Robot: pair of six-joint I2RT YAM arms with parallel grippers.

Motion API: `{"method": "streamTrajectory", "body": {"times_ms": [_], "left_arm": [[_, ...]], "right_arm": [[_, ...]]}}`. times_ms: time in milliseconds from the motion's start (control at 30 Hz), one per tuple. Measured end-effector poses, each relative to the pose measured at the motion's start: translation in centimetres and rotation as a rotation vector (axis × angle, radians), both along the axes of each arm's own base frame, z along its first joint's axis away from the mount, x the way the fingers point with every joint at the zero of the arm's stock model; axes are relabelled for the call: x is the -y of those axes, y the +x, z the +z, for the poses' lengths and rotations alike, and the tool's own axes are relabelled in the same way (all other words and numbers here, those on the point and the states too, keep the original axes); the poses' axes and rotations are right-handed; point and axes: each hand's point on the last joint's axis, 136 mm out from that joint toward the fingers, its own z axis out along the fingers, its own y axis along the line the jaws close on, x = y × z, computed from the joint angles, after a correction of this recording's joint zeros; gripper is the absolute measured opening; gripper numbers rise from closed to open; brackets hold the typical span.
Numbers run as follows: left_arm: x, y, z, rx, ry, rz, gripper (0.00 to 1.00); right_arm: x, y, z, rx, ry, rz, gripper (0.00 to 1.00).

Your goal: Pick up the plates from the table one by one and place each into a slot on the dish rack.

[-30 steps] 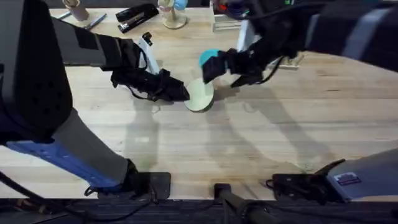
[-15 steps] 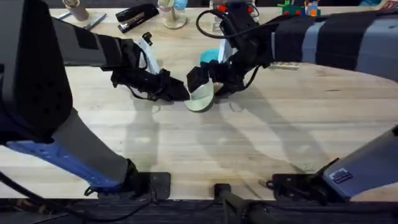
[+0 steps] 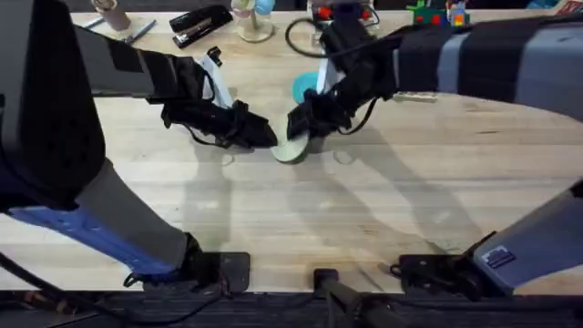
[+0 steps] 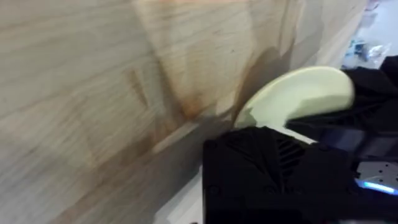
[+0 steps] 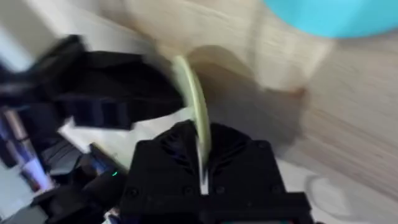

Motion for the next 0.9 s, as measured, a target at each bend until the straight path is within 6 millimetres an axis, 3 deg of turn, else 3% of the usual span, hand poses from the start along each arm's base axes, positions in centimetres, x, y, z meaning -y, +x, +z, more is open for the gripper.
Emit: {"method": "streamTrajectory", "body": {"times_ms": [67,900], "left_arm": [[0.01,0.10,0.11,0.004,-0.008,0.003,0.041],[-0.09,0.15,0.24,-0.008,0.012,-0.003,0.041]], "right_arm": [[-0.38,0.10,0.76,0.014,0.022,0.006,0.040],[-0.47,-0.13,0.85,0.011,0.030,0.022,0.030]]}}
